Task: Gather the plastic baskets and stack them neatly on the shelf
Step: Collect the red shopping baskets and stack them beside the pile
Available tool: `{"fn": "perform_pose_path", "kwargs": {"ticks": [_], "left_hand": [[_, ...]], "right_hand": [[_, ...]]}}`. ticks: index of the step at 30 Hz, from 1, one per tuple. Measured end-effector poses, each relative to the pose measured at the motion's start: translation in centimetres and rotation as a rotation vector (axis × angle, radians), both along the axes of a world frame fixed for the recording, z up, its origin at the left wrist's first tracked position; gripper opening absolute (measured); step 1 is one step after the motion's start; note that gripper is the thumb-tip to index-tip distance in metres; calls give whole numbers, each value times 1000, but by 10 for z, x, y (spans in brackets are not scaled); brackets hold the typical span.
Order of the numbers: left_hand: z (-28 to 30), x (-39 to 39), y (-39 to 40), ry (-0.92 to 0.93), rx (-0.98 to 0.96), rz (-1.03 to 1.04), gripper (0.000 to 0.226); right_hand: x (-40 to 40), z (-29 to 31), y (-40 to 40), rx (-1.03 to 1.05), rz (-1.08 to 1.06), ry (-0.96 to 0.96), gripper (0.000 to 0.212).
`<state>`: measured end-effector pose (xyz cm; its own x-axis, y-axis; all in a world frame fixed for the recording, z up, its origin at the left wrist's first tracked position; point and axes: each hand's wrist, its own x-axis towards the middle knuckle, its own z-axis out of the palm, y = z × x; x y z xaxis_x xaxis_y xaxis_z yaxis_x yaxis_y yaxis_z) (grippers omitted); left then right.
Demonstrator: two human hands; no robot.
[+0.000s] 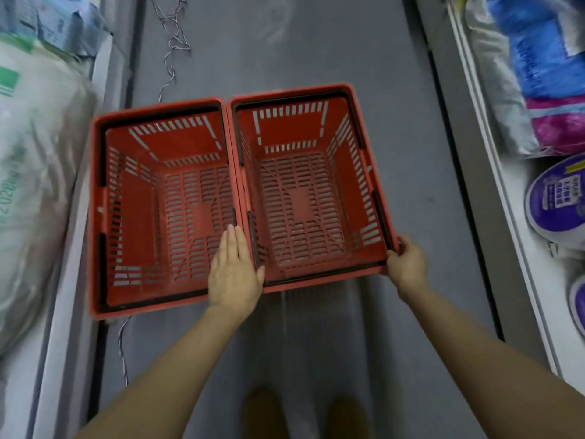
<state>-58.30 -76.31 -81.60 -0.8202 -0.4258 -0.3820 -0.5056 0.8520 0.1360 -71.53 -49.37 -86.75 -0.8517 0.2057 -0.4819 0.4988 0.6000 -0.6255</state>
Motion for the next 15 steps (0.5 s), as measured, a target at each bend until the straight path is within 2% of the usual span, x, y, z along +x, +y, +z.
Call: {"fn": "perform_pose_path", "kwargs": {"ticks": [5, 9, 11, 13, 15], "left_hand": [[5, -2, 16, -7, 50, 17, 96], [6, -23, 19, 0, 62, 60, 103], [5, -32, 21, -33, 67, 12, 110], [3, -38, 26, -55, 67, -65, 105], [-2, -43, 32, -85, 210, -19, 88]], "right_hand": [[19, 5, 31, -110, -155, -44, 44], [38, 6, 66, -73, -217, -51, 50], [40, 4, 81, -54, -248, -61, 47], [41, 5, 86, -32, -286, -56, 44], [43, 9, 81, -67, -400, -36, 36]]}}
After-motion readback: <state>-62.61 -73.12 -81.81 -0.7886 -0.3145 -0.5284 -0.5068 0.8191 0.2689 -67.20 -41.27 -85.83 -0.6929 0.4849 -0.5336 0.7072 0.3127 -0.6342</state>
